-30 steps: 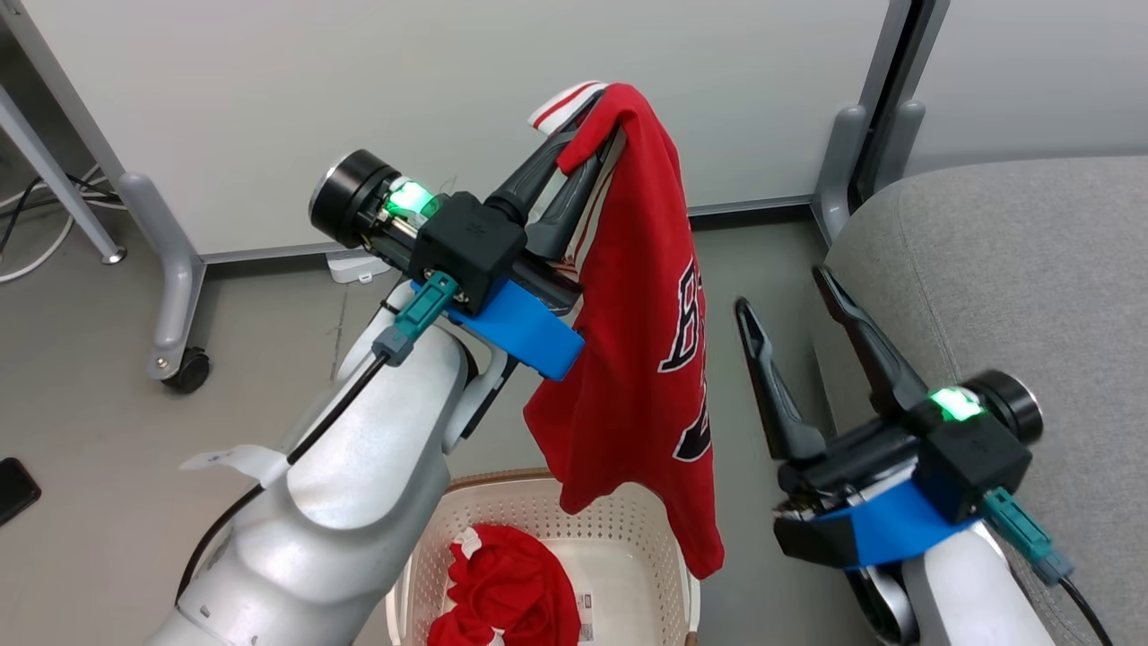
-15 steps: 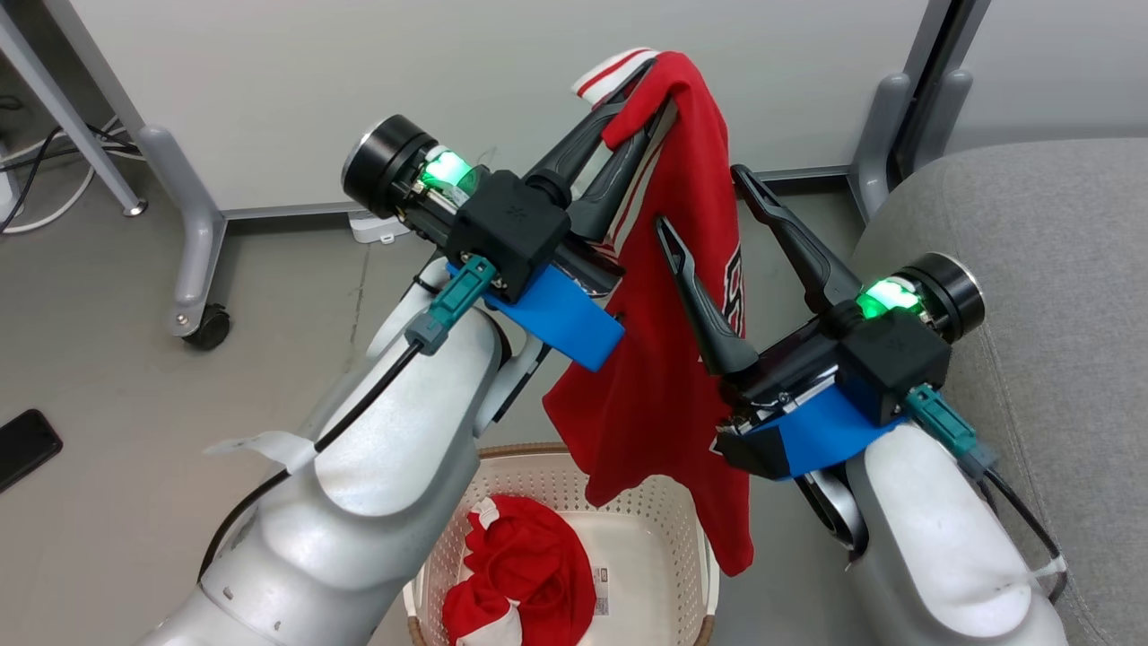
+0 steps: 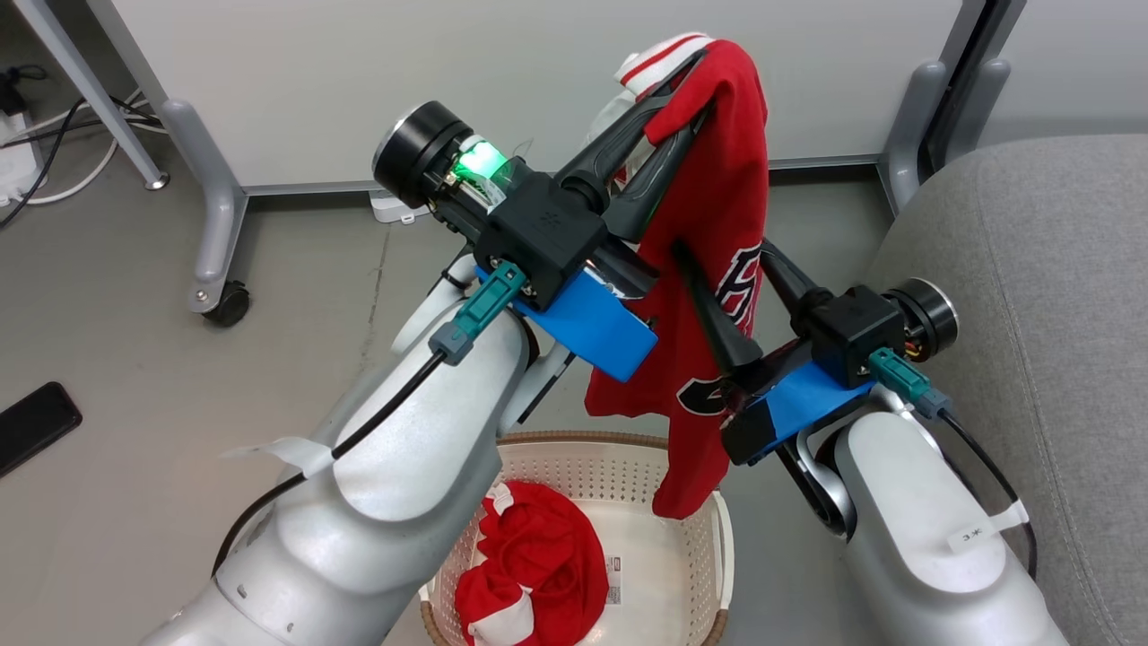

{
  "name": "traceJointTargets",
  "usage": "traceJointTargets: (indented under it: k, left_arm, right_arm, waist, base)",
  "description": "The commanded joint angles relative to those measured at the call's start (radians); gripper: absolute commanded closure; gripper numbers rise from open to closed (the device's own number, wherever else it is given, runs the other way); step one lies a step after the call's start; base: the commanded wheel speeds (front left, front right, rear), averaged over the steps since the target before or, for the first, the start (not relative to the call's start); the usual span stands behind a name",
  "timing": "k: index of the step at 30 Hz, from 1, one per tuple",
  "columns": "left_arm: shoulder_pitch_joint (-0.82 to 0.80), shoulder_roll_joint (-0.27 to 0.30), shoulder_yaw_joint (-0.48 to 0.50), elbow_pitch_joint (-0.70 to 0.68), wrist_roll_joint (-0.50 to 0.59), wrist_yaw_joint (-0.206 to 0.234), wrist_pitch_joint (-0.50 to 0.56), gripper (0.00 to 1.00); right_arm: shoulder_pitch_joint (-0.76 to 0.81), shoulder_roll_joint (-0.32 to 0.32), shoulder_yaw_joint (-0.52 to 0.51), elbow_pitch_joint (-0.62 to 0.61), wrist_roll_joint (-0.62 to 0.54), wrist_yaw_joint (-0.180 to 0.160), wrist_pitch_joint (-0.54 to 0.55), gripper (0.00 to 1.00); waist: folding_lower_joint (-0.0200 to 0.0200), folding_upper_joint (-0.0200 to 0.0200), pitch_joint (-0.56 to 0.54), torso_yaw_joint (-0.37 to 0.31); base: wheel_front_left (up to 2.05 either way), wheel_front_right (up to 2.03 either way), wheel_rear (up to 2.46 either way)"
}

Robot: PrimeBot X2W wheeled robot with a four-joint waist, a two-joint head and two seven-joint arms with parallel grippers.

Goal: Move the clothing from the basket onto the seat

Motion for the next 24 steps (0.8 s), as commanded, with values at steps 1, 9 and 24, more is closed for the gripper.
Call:
traceJointTargets:
  k: [1,9,24]
  left_arm:
    - [-0.015,-0.002,0.002,-0.007,-0.003,-0.005,-0.005,1.0]
    - [0.002,-0.003,0.01,0.002,0.0,-0.006,-0.005,1.0]
    - [0.017,-0.004,0.011,0.011,0.005,-0.007,-0.005,1.0]
  right_arm:
    - [-0.021,-0.001,0.001,0.007,0.012,0.0,-0.001,1.0]
    - [-0.025,-0.001,0.004,0.01,0.028,0.0,-0.001,1.0]
    - [-0.013,-0.001,0.01,0.002,0.043,0.0,-0.001,1.0]
  waist:
    - [-0.0001,-0.0001,0.0,0.001]
    - [-0.0001,-0.0001,-0.004,-0.001]
    - [-0.0001,-0.0001,-0.004,-0.004]
  base:
    - [0.0,0.0,0.0]
    - [0.0,0.0,0.0]
    - [0.0,0.0,0.0]
